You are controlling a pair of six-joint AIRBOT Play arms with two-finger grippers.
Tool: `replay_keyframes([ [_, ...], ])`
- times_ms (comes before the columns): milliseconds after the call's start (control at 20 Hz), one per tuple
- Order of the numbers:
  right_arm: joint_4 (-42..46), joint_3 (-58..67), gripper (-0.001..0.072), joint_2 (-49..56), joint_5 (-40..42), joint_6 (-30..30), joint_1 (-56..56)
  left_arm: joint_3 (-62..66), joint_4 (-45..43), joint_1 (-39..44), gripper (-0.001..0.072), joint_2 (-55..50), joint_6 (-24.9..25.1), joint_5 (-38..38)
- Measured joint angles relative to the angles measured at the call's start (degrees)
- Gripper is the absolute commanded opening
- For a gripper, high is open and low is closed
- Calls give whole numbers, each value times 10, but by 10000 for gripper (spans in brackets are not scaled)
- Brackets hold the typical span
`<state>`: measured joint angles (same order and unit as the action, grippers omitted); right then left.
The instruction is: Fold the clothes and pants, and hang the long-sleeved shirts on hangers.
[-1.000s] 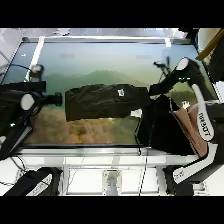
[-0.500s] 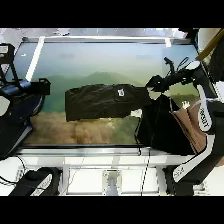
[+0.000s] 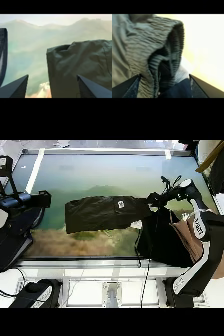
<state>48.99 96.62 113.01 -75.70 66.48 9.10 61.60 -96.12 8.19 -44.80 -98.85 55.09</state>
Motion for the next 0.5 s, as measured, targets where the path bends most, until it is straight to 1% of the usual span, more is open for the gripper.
replay_keyframes([
  [150,-4,0,677,21,8,-2,-18,0,0,0,693,0,-2,0],
  [200,-10,0,654,27,10,-5,-24,0,0,0,693,0,-2,0],
  [250,-21,1,650,33,10,-11,-32,0,1,0,693,0,-2,0],
  [300,-31,3,618,38,7,-16,-39,0,2,0,693,0,-2,0],
  [350,-39,6,603,43,2,-21,-46,0,2,0,693,0,-2,0],
  [400,-43,9,565,48,-6,-26,-52,0,2,0,693,0,-2,0],
  [450,-45,13,432,50,-13,-31,-58,0,2,0,693,0,-2,0],
  [500,-47,16,260,53,-17,-36,-64,0,2,0,693,0,-2,0],
])
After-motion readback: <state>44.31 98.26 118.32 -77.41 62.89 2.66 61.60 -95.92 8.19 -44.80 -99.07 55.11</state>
